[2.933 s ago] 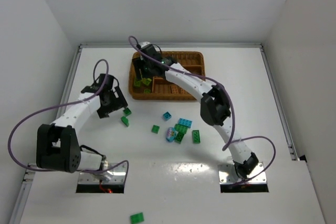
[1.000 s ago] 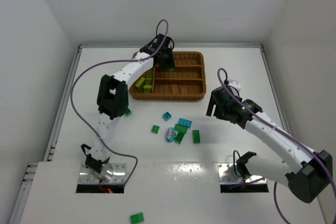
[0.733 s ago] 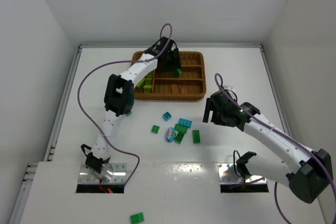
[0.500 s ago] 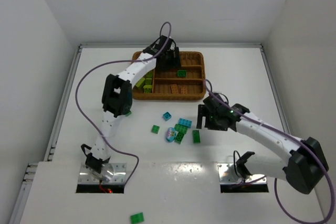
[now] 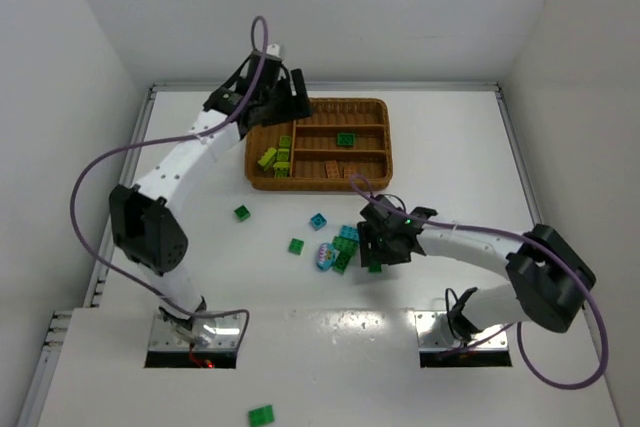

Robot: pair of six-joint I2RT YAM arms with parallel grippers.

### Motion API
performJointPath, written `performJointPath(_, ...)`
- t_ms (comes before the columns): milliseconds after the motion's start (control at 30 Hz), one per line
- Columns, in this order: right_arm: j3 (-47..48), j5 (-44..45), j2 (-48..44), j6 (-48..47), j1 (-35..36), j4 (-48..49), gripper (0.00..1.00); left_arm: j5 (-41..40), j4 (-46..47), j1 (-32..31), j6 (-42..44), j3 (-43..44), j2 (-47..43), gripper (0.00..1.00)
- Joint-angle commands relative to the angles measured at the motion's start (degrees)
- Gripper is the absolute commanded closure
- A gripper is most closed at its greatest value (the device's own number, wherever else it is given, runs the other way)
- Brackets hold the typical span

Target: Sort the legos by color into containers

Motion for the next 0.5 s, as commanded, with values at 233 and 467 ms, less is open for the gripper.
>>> performJointPath(233,-0.1,6.3,7.6,1.1,0.9,6.1,0.53,-4.3,-1.3,2.4,0.3,-18.7,-14.7,0.25)
performJointPath(467,9.5,16.1,-0.6,-1.1,-0.3,-2.3,0.7,-5.9,-3.6,7.1,1.5,-27.6,-18.7,0.25)
